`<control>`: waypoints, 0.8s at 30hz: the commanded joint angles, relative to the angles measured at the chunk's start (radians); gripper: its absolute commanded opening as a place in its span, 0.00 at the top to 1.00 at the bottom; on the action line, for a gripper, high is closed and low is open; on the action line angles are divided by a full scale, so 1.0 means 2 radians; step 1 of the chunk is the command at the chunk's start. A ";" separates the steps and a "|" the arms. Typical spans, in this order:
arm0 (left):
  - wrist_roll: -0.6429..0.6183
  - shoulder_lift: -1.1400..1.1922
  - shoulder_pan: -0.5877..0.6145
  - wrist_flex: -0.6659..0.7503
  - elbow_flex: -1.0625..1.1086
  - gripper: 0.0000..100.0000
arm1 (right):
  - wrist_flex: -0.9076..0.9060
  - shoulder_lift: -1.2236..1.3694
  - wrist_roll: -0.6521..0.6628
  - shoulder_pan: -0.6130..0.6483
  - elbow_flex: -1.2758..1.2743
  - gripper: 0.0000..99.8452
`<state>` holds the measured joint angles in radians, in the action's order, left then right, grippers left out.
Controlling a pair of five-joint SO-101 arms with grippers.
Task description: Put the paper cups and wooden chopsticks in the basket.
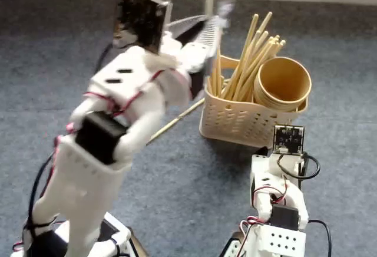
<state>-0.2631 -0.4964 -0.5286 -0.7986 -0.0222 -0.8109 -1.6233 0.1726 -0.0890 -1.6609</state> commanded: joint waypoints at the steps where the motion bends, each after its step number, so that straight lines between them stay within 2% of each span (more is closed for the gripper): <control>1: -0.008 0.063 -0.007 0.040 -0.001 0.99 | 0.011 0.001 -0.001 0.003 -0.010 0.66; 6: -0.004 0.131 -0.010 0.054 -0.005 0.99 | 0.011 0.001 -0.001 0.003 -0.010 0.66; 14: -0.004 0.132 -0.011 0.049 -0.003 0.99 | 0.011 0.001 -0.001 0.003 -0.010 0.66; 19: -0.005 0.132 -0.016 0.025 -0.003 0.89 | 0.011 0.001 -0.001 0.003 -0.010 0.66; 24: -0.003 0.119 -0.030 0.008 -0.001 0.91 | 0.011 0.001 -0.001 0.003 -0.010 0.66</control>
<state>-0.2693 -0.2248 -0.5593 -0.7741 -0.0192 -0.8109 -1.6233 0.1726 -0.0890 -1.6625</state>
